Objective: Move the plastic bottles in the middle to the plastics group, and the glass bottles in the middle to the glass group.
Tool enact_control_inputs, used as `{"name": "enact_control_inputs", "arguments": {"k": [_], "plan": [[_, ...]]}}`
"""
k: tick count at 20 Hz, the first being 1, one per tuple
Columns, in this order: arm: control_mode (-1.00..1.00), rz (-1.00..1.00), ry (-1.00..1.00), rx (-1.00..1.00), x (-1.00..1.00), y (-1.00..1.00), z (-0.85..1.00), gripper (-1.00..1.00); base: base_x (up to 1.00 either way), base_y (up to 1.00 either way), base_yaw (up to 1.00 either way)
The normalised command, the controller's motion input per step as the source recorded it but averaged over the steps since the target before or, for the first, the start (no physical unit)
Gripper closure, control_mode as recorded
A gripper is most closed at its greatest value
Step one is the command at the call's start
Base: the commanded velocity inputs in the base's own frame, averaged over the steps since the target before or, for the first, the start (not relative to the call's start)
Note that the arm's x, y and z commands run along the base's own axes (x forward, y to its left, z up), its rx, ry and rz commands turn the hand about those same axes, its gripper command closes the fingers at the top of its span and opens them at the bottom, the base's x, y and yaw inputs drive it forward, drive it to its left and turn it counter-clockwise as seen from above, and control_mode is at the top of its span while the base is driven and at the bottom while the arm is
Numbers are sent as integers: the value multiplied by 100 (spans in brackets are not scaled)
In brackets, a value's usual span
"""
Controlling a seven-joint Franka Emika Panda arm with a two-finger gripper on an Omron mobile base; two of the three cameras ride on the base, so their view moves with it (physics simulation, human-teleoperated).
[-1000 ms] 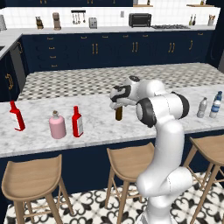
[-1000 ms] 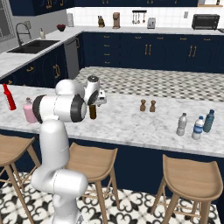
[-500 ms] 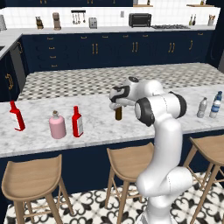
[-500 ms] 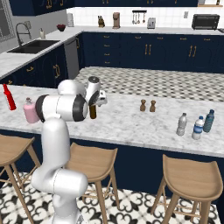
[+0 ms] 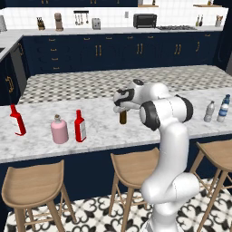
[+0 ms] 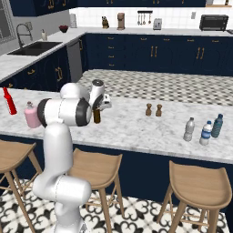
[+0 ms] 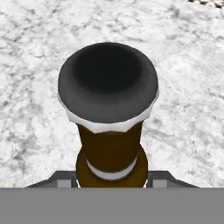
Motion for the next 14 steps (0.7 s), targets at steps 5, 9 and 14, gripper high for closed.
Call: {"name": "enact_control_inputs", "arguments": {"k": [5,9,14], "plan": [[-100,2,-6,0,-37,8,11,100,0,0,0],[-100,22,-7,0,-61,61,18,100,0,0,0],[-100,33,-4,0,-41,85,0,100,0,0,0]]}}
